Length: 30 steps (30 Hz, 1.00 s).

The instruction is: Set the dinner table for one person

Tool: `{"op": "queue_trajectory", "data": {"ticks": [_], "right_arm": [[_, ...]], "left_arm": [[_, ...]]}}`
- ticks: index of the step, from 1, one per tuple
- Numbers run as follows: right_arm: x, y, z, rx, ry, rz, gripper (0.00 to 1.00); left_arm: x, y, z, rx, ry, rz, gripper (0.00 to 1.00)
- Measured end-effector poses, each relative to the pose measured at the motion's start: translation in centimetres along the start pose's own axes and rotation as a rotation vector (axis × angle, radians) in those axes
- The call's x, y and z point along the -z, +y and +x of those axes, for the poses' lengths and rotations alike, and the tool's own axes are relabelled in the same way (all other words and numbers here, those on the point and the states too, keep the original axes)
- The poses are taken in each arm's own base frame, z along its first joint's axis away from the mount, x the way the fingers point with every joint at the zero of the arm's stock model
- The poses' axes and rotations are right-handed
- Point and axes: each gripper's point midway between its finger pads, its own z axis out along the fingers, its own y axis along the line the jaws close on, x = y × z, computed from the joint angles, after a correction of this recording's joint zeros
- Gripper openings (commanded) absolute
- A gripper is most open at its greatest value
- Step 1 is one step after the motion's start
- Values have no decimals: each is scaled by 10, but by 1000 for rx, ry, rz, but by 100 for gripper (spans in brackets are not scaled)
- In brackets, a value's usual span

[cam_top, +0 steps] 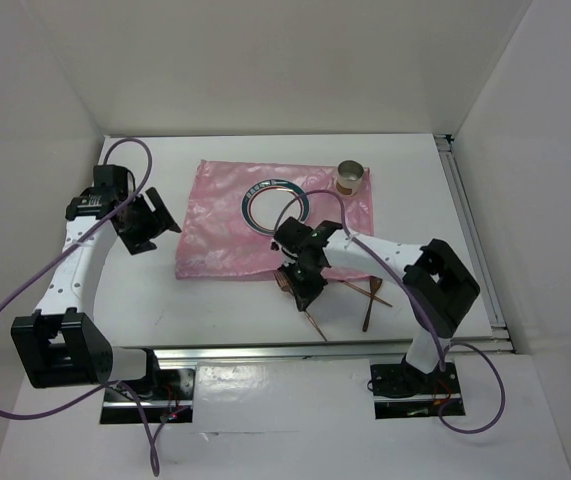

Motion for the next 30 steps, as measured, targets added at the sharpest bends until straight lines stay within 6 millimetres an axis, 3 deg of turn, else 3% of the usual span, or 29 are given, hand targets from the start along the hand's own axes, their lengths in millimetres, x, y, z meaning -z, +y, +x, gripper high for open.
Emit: {"op": "queue_trajectory", "data": {"ticks": [5,10,13,15,20,22,25,28,30], "right_arm": [[23,32,-5,91,13,-89,0],[49,51,-31,121,-63,-141,0],[61,47,-48,79,-115,-148,0],[68,31,-60,0,-149,-138,0],[83,-36,-109,-269,-324,-127,0],[88,-47,-126,-318,-369,-129,0],[90,-35,-167,-326,-432,-162,0],[84,-11,-226,-332,-514,-212,0],[77,-3,-246,-350,-536,-227,0]], "left_arm": [[1,-2,2,1,12,11,86],[1,-2,3,1,14,15,86],[1,-3,3,1,16,17,86],[1,-3,3,1,16,18,86],[3,-5,3,1,19,23,86],[5,-6,2,1,17,24,86],[9,-8,-1,-1,7,29,86],[14,-11,-4,-1,-8,34,86],[20,-11,-4,-4,-24,41,86]]}}
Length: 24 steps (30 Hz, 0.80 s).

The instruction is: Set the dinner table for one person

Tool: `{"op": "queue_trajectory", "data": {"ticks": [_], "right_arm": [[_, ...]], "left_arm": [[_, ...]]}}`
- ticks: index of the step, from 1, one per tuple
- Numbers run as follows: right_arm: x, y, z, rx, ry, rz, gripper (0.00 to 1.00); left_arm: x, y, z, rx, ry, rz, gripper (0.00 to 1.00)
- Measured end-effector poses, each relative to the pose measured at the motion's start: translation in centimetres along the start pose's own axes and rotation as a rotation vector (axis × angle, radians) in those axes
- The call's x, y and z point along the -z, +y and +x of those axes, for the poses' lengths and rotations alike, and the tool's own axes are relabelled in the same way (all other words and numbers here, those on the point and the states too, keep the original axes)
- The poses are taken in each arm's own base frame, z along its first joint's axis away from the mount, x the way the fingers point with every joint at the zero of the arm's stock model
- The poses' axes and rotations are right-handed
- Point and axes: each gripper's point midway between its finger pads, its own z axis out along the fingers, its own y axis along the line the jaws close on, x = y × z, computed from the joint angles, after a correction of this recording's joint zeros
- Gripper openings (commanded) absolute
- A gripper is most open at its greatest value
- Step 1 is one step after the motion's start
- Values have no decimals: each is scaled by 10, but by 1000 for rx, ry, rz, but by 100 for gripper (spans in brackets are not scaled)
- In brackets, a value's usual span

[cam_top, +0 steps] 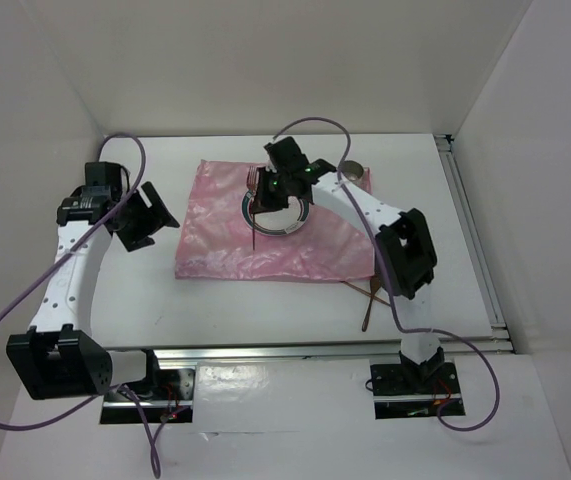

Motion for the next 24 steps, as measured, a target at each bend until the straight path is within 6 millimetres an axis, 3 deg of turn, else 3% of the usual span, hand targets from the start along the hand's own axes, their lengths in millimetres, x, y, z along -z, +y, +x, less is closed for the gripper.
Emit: {"op": "queue_trajectory", "data": {"ticks": [5,9,13,17,19,20,24], "right_arm": [[-58,27,-27,-33,-47,-35,0],[-102,45,-49,-42,-96,-81,0],[-130,36,-33,-91,-60,-65,0],[-145,30,-24,-130,-40,-61,0],[-152,27,-21,-142,-35,-63,9],[-157,25,-18,-146,-28,-62,20],[-168,17,-7,-162,3,-54,47]], "left_arm": [[18,-4,-1,-7,-44,24,86],[21,-5,0,-8,-46,25,86],[21,-4,2,-6,-38,21,86],[21,-3,4,-7,-33,18,86],[21,-2,5,-7,-30,16,86],[21,-1,6,-8,-28,15,86],[21,-1,6,-8,-28,15,86]]}}
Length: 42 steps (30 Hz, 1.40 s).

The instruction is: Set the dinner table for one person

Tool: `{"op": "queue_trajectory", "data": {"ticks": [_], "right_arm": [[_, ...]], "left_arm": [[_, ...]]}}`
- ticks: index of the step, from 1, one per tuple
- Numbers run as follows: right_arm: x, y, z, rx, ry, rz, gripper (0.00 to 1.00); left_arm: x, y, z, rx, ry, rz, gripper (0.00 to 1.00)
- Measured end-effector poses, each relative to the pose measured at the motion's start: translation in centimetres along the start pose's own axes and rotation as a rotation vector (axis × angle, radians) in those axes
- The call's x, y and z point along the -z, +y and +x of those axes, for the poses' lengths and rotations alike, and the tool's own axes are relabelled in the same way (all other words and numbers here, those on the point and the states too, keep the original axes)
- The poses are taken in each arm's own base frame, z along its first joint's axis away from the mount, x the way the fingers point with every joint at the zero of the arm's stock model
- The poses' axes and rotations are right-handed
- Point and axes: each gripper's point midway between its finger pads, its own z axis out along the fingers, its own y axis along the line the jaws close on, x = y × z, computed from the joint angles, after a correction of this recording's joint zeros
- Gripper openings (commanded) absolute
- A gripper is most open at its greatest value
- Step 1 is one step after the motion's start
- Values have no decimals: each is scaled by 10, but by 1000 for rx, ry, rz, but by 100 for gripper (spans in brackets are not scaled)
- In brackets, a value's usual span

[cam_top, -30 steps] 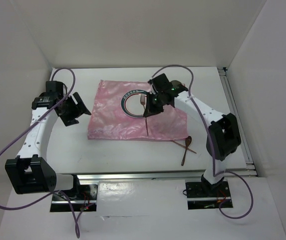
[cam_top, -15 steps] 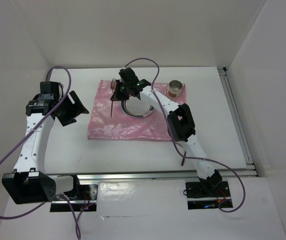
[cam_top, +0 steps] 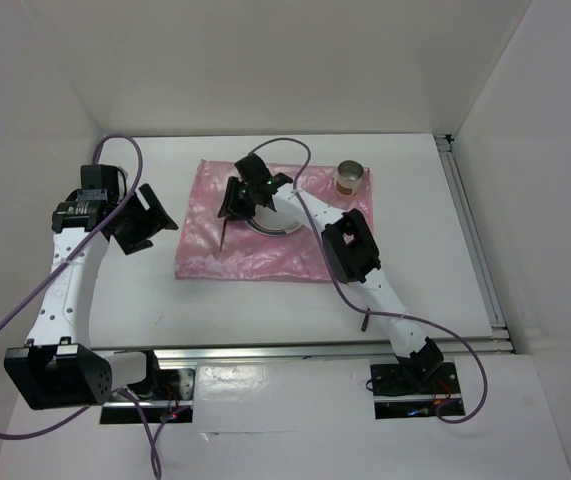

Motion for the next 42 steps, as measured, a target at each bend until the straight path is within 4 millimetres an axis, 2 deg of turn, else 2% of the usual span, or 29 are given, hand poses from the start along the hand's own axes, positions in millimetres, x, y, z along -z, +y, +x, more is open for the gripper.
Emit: {"op": "queue_trajectory", "data": {"ticks": [4,7,10,12,14,17,20,21,23,25,27,29,31,32,34,42], "right_arm": [[0,4,-2,9,-8,-19,52],[2,6,-3,19,-11,-23,51],[19,7,-2,40,-11,-9,51],[42,8,-1,59,-20,8,51],[78,10,-3,82,-51,22,51],[152,9,-3,105,-128,53,51],[232,-17,-2,72,-237,116,51],[251,-31,0,51,-269,144,51],[288,-73,14,-25,-312,231,53],[310,-123,41,-123,-313,332,55],[321,-170,78,-225,-267,439,59],[328,-205,120,-314,-193,539,59],[334,-225,148,-386,-142,605,62],[336,-232,158,-418,-124,630,67],[340,-239,169,-470,-110,660,70],[337,-262,191,-571,-88,723,70]], "left_arm": [[0,0,0,0,0,0,86],[0,0,0,0,1,3,86],[0,-1,0,0,3,8,86],[0,-2,0,-3,2,11,86],[0,-2,0,-4,1,13,86],[0,-3,-1,-7,-1,17,86],[-1,-4,-1,-9,-2,24,86],[-1,-5,-1,-10,-1,27,86],[-3,-6,-2,-11,3,32,86],[-6,-7,-1,-12,10,34,86],[-10,-8,-1,-15,21,35,86],[-14,-9,0,-18,31,34,86],[-17,-9,2,-20,39,33,86],[-18,-10,2,-22,41,34,86],[-19,-10,2,-24,41,36,86],[-29,-10,2,-25,60,28,86]]}}
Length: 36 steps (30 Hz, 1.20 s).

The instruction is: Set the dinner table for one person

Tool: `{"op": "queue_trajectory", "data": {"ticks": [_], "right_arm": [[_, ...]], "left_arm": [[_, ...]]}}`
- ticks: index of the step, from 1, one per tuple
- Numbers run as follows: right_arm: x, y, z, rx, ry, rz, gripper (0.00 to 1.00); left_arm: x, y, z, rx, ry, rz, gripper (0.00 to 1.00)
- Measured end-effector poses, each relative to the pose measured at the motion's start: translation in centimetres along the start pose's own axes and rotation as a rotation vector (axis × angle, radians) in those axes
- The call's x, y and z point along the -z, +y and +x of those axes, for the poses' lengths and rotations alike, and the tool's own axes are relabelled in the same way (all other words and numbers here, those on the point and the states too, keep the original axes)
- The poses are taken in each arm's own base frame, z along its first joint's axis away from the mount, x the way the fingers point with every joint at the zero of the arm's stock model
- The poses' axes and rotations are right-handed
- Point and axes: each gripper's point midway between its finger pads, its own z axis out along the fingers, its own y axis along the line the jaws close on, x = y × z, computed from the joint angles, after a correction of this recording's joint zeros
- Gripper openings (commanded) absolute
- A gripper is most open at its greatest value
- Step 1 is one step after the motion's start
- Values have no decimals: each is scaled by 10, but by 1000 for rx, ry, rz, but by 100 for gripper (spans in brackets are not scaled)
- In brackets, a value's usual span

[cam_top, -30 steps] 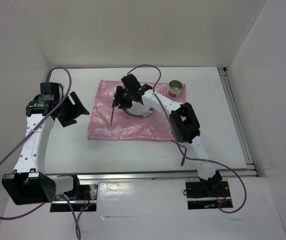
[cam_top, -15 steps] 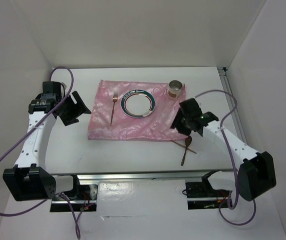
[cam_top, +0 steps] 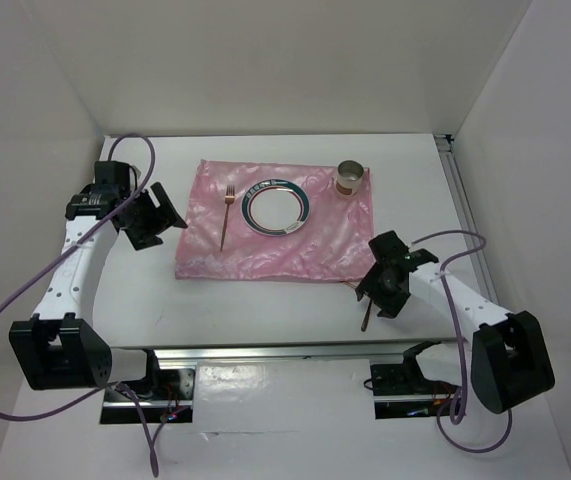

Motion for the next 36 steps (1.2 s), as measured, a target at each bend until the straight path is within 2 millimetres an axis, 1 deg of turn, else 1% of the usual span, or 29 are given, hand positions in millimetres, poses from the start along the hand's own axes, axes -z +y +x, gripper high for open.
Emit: {"op": "queue_trajectory", "data": {"ticks": [4,6,7,10,11,13,14,15,17,18,21,24,26,29,31,33,35,36], "right_arm": [[-16,-15,11,-6,21,33,67],[-21,-17,13,-9,23,41,67],[-23,-17,13,-11,23,42,65],[-26,-15,11,-14,18,38,49],[-26,-12,10,-16,11,27,38],[-27,-9,8,-18,0,18,29],[-28,-8,8,-15,-9,15,22],[-28,-8,7,-13,-17,12,17],[-26,-7,7,-15,-32,0,9],[-24,-6,6,-20,-42,-9,0],[-12,-1,-1,-30,-81,-51,0],[3,5,-9,-19,-116,-68,0],[15,15,-17,7,-145,-99,0],[32,36,-29,95,-176,-157,0],[41,60,-37,187,-171,-207,0],[45,87,-46,268,-154,-230,0],[38,121,-59,337,-154,-262,0],[34,133,-64,365,-155,-269,0]], "left_arm": [[0,0,0,0,1,0,86],[-1,0,0,0,1,0,86],[-1,0,0,0,1,0,86],[-2,0,0,1,0,1,86],[-2,0,0,2,0,1,86],[-3,-1,0,2,1,2,86],[-4,-1,0,0,4,2,86],[-5,-1,1,-1,8,1,86],[-6,-2,1,-2,11,1,86],[-6,-2,1,-3,11,1,86],[-7,-3,3,-8,18,2,86],[-10,-3,3,-7,26,-2,86],[-12,-2,4,-6,33,-5,86],[-14,-2,4,-4,38,-8,86],[-14,-4,3,-7,38,-7,86],[-13,-6,0,-12,36,-7,86],[-11,-7,-5,-17,21,-14,86],[-10,-7,-7,-20,14,-19,86]]}}
